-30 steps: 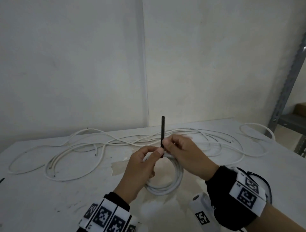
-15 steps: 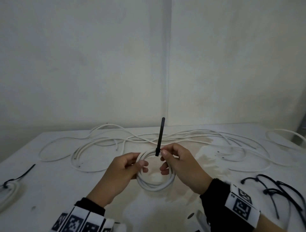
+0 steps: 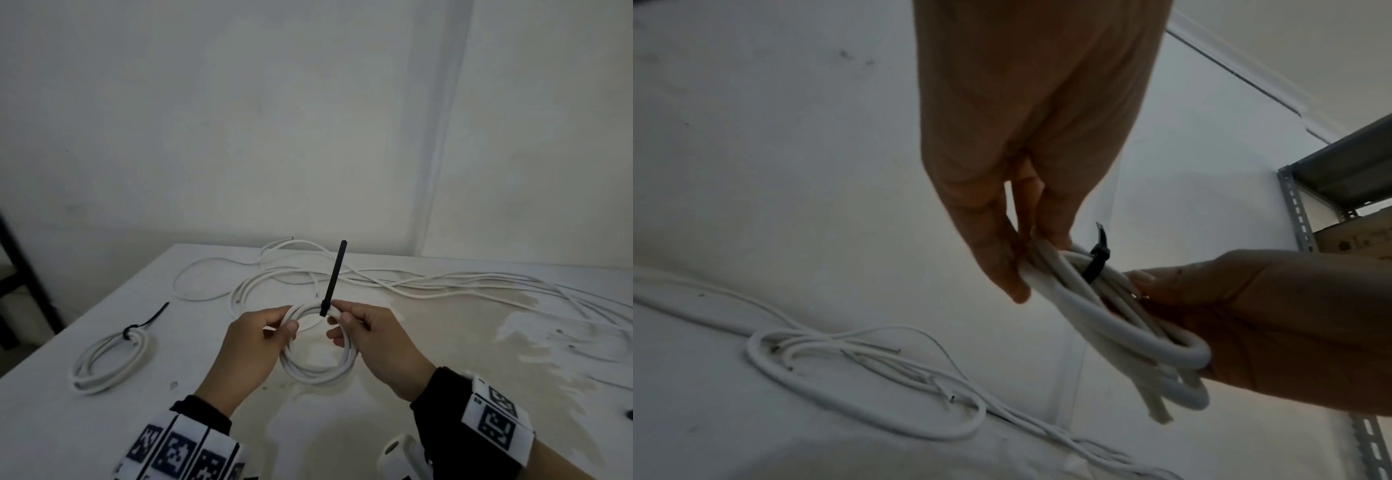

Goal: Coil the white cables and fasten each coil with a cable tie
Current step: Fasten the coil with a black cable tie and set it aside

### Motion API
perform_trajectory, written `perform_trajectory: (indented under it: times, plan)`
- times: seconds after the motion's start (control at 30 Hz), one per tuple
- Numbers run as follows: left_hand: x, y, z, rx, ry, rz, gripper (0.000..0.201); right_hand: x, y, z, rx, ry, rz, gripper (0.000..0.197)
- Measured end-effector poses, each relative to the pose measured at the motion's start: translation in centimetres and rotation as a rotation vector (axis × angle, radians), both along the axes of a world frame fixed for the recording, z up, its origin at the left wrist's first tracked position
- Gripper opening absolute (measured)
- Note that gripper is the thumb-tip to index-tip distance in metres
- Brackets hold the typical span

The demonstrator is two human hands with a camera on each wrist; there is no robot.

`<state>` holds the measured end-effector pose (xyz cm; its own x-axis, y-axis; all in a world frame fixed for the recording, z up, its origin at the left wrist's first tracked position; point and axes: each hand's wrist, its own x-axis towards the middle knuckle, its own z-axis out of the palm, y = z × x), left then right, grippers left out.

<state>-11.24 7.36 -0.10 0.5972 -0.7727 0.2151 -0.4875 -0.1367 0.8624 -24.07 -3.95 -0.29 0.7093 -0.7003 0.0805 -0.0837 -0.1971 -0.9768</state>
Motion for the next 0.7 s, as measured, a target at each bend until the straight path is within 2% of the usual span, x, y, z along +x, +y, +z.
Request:
perform_trajectory:
  times: [0.07,0.17,0.3,0.47,0.6,0.7]
  plan:
    - [0.8,0.2,-0.2,0.012,-0.028,0.05,0.019,0.9,0.3,-0.2,0.012,0.004,0.01,0.032]
    - [1.9,0.6,-0.7,0.009,-0.01,0.113,0.027,2.2,0.7,-0.3,-0.003,0.041,0.028,0.033]
    - [4.0,1.8,-1.0,0.026,-0.04,0.136,0.021,4.0,1.9,-0.3,-0.163,0.154,0.123,0.043]
    - [6.5,3.3,-1.7,0.118,-0.073,0.133,0.015,6.4,3.1,-1.3,-0.171,0.279,0.283,0.057]
    - [8.7,4.6,-1.7,0.16,-0.082,0.145,0.027,8.2,3.4,-1.7,-0.164,0.315,0.357,0.062]
    - [11.2,5.9,-1.4,0.165,-0.108,0.201,0.019,9.2,3.3,-1.7,-0.12,0.327,0.377,0.066]
